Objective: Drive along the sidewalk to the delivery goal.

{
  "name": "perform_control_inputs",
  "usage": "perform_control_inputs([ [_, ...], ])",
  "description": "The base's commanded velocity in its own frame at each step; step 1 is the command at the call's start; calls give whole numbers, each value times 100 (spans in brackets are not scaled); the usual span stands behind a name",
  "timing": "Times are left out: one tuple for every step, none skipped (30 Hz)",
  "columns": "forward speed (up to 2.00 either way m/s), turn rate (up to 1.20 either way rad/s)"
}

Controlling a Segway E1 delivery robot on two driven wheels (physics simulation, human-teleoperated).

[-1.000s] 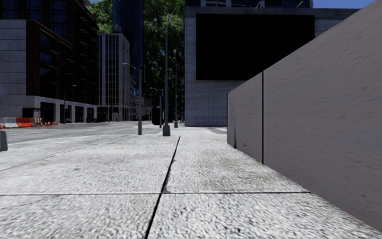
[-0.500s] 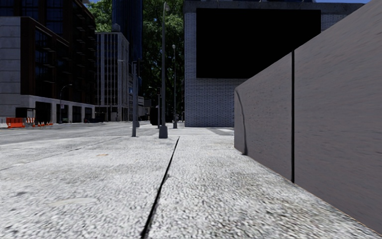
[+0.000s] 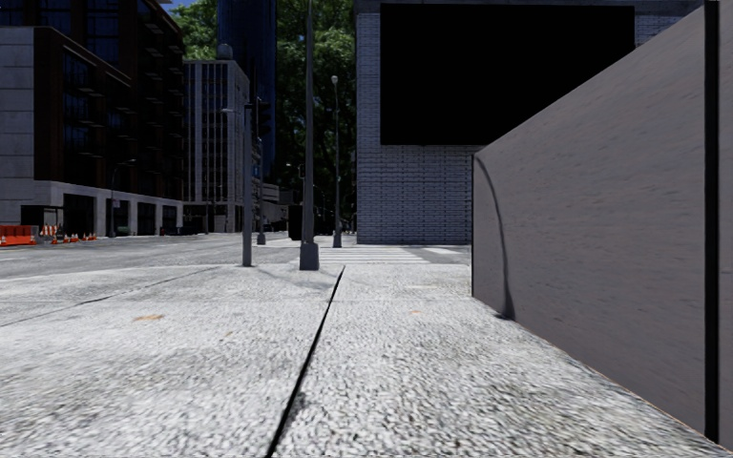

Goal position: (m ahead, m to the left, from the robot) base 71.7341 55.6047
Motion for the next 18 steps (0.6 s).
perform_control_inputs([
  [200, 19],
  [200, 12],
  [200, 3],
  [200, 0],
  [200, 0],
  [200, 0],
  [200, 0],
  [200, 0],
  [200, 0],
  [200, 0],
  [200, 0],
  [200, 0],
  [200, 0],
  [200, 0],
  [200, 0],
  [200, 0],
  [200, 0],
  [200, 0],
])
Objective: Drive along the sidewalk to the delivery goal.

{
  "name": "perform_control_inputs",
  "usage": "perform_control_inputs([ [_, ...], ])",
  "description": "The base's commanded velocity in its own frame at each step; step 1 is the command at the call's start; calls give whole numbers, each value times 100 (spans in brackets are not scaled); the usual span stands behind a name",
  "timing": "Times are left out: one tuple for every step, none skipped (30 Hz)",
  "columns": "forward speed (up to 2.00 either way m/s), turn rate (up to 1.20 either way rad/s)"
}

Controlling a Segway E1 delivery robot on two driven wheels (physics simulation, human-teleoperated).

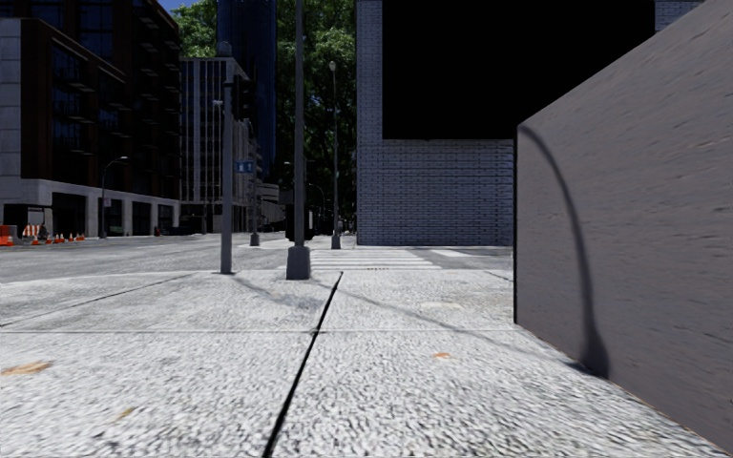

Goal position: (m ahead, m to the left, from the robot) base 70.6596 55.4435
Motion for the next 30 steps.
perform_control_inputs([
  [200, 0],
  [200, 0],
  [200, 0],
  [200, 0],
  [200, 0],
  [200, 0],
  [200, 0],
  [200, 0],
  [200, 0],
  [200, 0],
  [200, 0],
  [200, 0],
  [200, 0],
  [200, 0],
  [200, 0],
  [200, 0],
  [200, 0],
  [200, 0],
  [200, 0],
  [200, 0],
  [200, 0],
  [200, 0],
  [200, 0],
  [200, 0],
  [200, 0],
  [200, 0],
  [200, 0],
  [200, 0],
  [200, 0],
  [200, 0],
])
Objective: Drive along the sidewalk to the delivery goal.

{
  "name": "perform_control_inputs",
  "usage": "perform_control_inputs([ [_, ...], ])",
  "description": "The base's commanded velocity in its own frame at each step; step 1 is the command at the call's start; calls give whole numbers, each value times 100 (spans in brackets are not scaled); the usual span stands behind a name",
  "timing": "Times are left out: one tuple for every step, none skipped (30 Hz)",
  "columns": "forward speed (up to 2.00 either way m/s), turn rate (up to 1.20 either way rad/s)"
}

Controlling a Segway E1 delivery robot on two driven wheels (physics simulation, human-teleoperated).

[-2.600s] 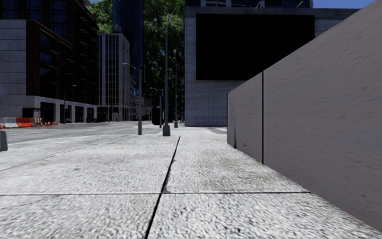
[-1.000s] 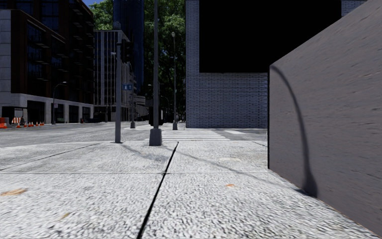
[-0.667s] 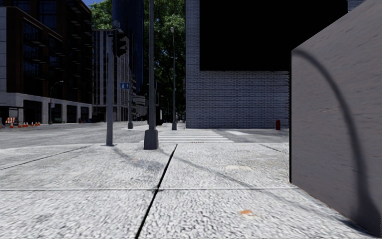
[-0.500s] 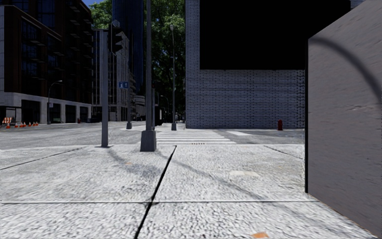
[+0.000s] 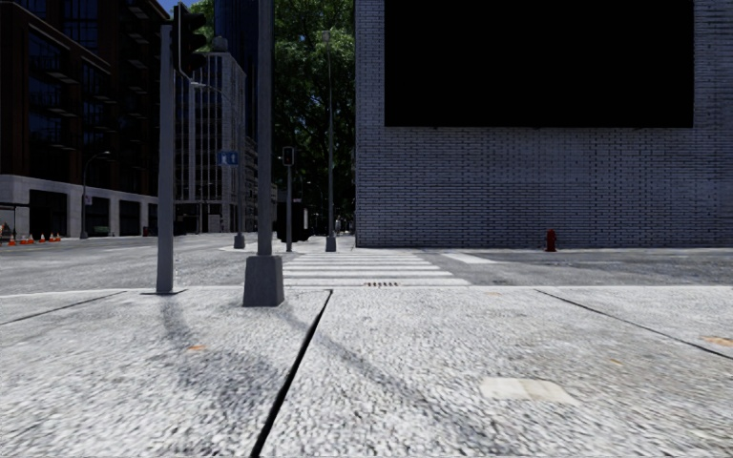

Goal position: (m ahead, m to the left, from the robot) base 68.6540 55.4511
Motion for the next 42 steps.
perform_control_inputs([
  [200, 0],
  [200, 0],
  [200, 0],
  [200, 0],
  [200, 0],
  [200, 0],
  [200, 0],
  [200, 0],
  [200, 0],
  [200, 0],
  [200, 0],
  [200, 0],
  [200, 0],
  [200, 0],
  [200, 0],
  [200, 0],
  [200, 0],
  [200, 0],
  [200, 0],
  [200, 0],
  [200, 0],
  [200, 0],
  [200, 0],
  [200, 0],
  [200, 0],
  [200, 0],
  [200, 0],
  [200, 0],
  [200, 0],
  [200, 0],
  [200, 0],
  [200, 0],
  [200, 0],
  [200, 0],
  [200, 0],
  [200, 0],
  [200, 0],
  [200, 0],
  [200, 0],
  [200, 0],
  [200, 0],
  [200, 0],
])
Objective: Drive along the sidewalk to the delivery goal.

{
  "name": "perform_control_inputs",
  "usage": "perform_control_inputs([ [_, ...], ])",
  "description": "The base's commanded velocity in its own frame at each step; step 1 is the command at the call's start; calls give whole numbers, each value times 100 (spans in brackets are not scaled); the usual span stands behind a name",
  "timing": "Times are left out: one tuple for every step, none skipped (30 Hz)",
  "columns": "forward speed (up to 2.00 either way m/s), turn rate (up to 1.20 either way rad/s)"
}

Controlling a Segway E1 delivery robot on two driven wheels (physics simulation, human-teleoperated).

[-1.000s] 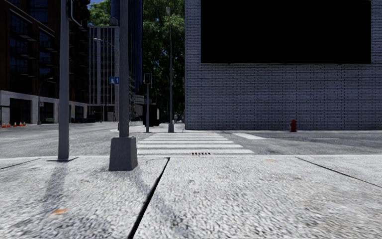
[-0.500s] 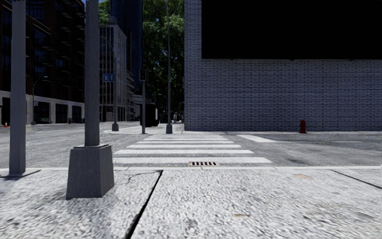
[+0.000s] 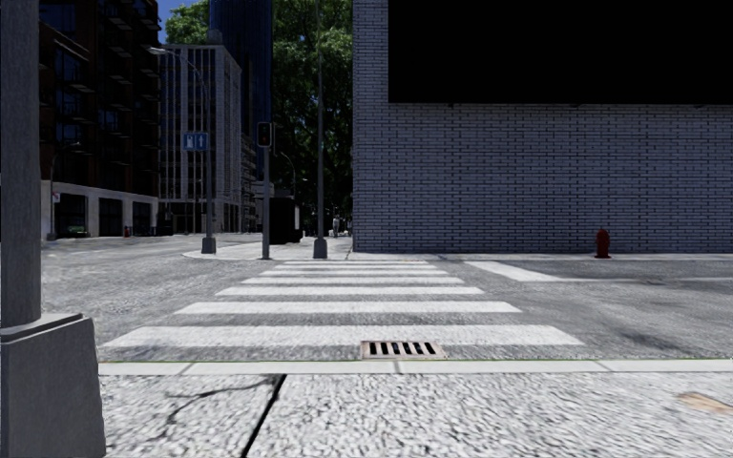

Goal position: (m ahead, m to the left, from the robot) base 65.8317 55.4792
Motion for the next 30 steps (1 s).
perform_control_inputs([
  [200, 0],
  [200, 0],
  [200, 0],
  [200, 0],
  [200, 0],
  [200, 0],
  [200, 0],
  [200, 0],
  [200, 0],
  [200, 0],
  [200, 0],
  [200, 0],
  [200, 0],
  [200, 0],
  [200, 0],
  [200, 0],
  [200, 0],
  [200, 0],
  [200, 0],
  [200, 0],
  [199, 0],
  [184, 0],
  [184, 0],
  [162, 0],
  [149, 0],
  [137, 0],
  [135, 0],
  [135, 0],
  [133, 0],
  [133, 0],
])
